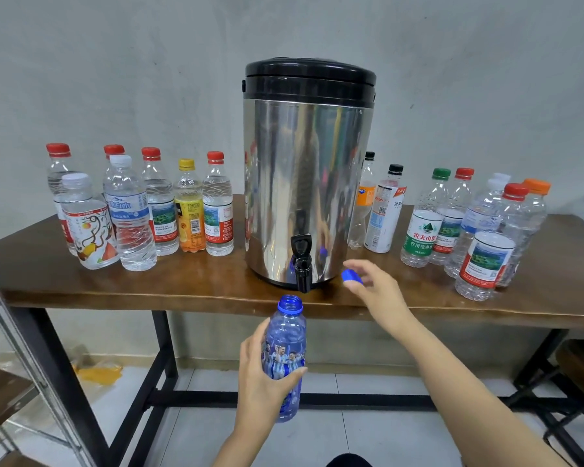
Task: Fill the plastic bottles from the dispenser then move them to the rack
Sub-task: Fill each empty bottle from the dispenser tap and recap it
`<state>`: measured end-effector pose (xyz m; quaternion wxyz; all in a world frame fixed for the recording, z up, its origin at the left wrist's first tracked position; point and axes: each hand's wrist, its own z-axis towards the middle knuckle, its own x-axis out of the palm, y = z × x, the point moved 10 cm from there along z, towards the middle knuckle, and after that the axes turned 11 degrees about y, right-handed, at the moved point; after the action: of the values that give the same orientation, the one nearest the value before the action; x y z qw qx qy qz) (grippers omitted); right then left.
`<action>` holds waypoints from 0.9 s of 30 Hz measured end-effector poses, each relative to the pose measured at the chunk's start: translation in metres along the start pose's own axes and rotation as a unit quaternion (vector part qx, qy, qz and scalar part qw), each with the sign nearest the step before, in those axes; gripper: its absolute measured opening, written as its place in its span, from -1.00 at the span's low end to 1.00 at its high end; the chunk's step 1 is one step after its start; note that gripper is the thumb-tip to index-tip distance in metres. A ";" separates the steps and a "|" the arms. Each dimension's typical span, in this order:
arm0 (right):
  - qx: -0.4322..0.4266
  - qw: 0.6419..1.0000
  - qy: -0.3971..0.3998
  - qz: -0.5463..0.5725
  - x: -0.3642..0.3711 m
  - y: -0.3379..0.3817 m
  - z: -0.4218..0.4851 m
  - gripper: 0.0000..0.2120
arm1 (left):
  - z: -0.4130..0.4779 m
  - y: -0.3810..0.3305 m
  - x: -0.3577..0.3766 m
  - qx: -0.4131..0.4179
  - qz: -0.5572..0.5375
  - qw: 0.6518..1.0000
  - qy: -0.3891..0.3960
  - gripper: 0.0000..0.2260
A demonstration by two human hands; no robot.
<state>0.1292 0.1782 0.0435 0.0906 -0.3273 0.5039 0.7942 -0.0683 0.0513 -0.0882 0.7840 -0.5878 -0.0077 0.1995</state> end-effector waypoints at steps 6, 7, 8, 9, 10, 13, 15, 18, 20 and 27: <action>-0.140 0.980 0.012 0.141 -0.016 0.124 -0.021 -0.66 | -0.001 -0.032 -0.037 0.040 -0.017 0.999 -0.020 -0.12; -0.158 0.978 0.037 0.135 -0.011 0.143 -0.021 -0.65 | -0.002 -0.041 -0.043 0.048 -0.018 0.998 -0.020 -0.12; -0.169 0.976 0.067 0.118 -0.003 0.161 -0.020 -0.64 | -0.003 -0.048 -0.049 0.053 -0.017 0.998 -0.018 -0.13; -0.176 0.975 0.103 0.091 0.007 0.175 -0.018 -0.64 | -0.004 -0.055 -0.055 0.056 -0.017 0.998 -0.018 -0.13; -0.182 0.972 0.138 0.051 0.020 0.187 -0.015 -0.65 | -0.005 -0.059 -0.061 0.058 -0.017 0.998 -0.018 -0.14; -0.194 0.951 0.229 -0.081 0.060 0.210 -0.007 -0.65 | -0.010 -0.068 -0.078 0.059 -0.015 0.998 -0.019 -0.15; -0.187 0.936 0.271 -0.124 0.081 0.217 -0.003 -0.65 | -0.014 -0.070 -0.090 0.059 -0.014 0.998 -0.024 -0.16; -0.183 0.922 0.307 -0.147 0.100 0.225 0.000 -0.66 | -0.019 -0.067 -0.107 0.058 -0.018 0.998 -0.027 -0.16; -0.185 0.914 0.329 -0.148 0.112 0.231 0.001 -0.66 | -0.022 -0.066 -0.118 0.059 -0.016 0.998 -0.033 -0.15; -0.203 0.899 0.354 -0.157 0.143 0.252 0.008 -0.66 | -0.030 -0.064 -0.147 0.054 0.004 0.997 -0.059 -0.16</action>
<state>-0.1031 0.0385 0.1448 -0.0387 -0.6734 0.2728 0.6861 -0.1771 -0.0382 -0.0050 0.8119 -0.5320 -0.0410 0.2370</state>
